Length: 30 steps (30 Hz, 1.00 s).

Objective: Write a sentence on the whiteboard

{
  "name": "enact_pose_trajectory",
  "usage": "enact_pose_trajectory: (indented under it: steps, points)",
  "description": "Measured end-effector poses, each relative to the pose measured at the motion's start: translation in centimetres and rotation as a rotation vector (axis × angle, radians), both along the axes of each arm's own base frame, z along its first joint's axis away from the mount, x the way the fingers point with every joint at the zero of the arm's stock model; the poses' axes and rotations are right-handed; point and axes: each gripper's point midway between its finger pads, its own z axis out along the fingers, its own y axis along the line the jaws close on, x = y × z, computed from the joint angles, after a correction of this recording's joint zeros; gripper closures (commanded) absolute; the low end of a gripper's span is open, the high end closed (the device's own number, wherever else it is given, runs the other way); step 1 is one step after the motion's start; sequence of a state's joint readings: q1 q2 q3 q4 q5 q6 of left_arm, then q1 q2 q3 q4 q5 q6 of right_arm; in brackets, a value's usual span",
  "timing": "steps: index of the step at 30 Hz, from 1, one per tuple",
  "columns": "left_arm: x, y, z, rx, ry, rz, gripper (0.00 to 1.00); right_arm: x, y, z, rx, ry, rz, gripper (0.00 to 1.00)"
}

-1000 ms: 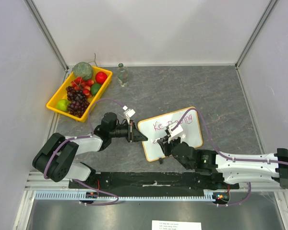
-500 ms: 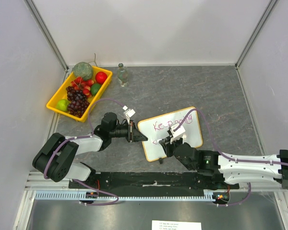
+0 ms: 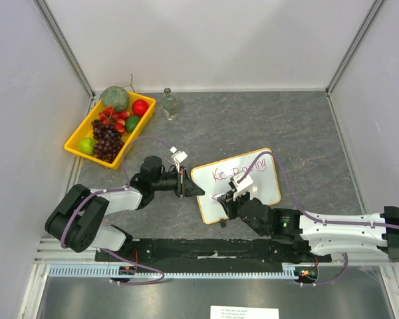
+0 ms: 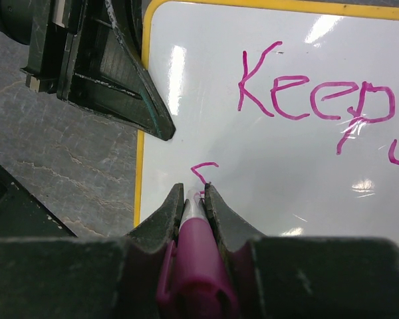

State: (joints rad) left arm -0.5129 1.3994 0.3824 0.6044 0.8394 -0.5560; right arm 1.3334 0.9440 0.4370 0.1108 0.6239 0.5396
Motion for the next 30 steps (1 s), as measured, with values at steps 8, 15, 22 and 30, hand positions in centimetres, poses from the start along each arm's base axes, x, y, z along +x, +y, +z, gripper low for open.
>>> enact_pose_trajectory:
  steps: [8,15,22,30]
  points:
    - [0.0,0.0,0.0,0.000,-0.001,0.000,0.98,0.2,-0.1,0.5,0.030,0.006,-0.015,1.00]
    - [0.0,0.0,0.1,-0.001,-0.002,0.000,0.98,0.7,-0.3,2.8,0.115,-0.001,0.001,1.00]
    - [0.0,0.0,0.1,-0.001,-0.002,0.000,0.98,2.3,-1.4,3.9,0.161,0.001,-0.025,1.00]
    - [0.0,0.0,0.1,-0.001,-0.002,-0.001,0.98,3.2,-1.9,3.5,0.165,0.021,-0.024,1.00]
